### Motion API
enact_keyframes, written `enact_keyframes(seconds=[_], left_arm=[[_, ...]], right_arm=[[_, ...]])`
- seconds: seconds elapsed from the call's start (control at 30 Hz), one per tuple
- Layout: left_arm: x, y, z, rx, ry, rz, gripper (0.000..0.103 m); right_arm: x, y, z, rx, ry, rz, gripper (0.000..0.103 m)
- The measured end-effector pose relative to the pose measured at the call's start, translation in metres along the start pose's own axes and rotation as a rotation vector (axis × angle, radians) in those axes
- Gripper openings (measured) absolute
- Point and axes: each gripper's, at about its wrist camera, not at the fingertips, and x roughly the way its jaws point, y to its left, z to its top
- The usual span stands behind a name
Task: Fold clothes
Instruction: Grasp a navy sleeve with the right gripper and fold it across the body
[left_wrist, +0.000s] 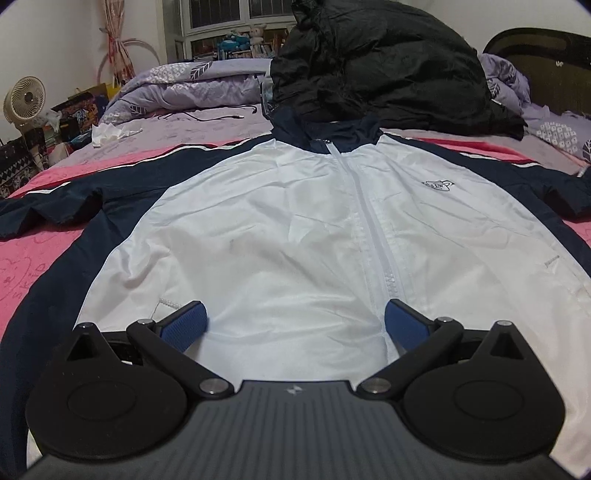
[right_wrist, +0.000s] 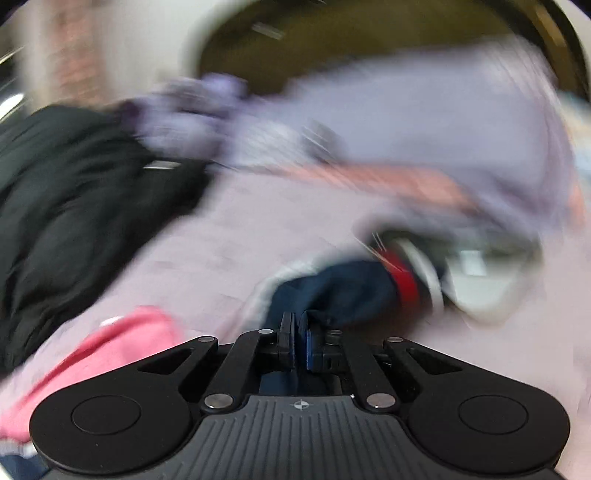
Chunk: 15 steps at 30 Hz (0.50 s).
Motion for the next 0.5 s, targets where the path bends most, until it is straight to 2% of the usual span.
enact_keyframes(seconds=[0.1,0.2,0.27,0.3,0.4,0.47,0.5], left_arm=[[0.000,0.003,-0.001,-0.010,-0.011,-0.011,0.103],[-0.001,0.004,-0.002,-0.018,-0.017,-0.020,0.103],[-0.001,0.005,-0.002,-0.022,-0.021,-0.026,0.103],[-0.002,0.005,-0.002,-0.024,-0.023,-0.028,0.103],[-0.002,0.007,-0.003,-0.030,-0.031,-0.038,0.103],[-0.003,0.008,-0.004,-0.036,-0.036,-0.046,0.103],[-0.003,0.009,-0.004,-0.037,-0.038,-0.048,0.103]], right_arm=[[-0.065,0.102,-0.018,-0.294,-0.138,0.228,0.007],[-0.136,0.207,-0.076,-0.594,-0.210,0.528,0.007],[-0.169,0.259,-0.129,-0.751,-0.148,0.714,0.008],[-0.177,0.281,-0.158,-0.826,-0.104,0.775,0.009],[-0.183,0.323,-0.229,-0.993,0.037,0.843,0.016],[-0.185,0.327,-0.245,-1.026,0.058,0.837,0.017],[-0.187,0.330,-0.253,-1.042,0.069,0.833,0.021]])
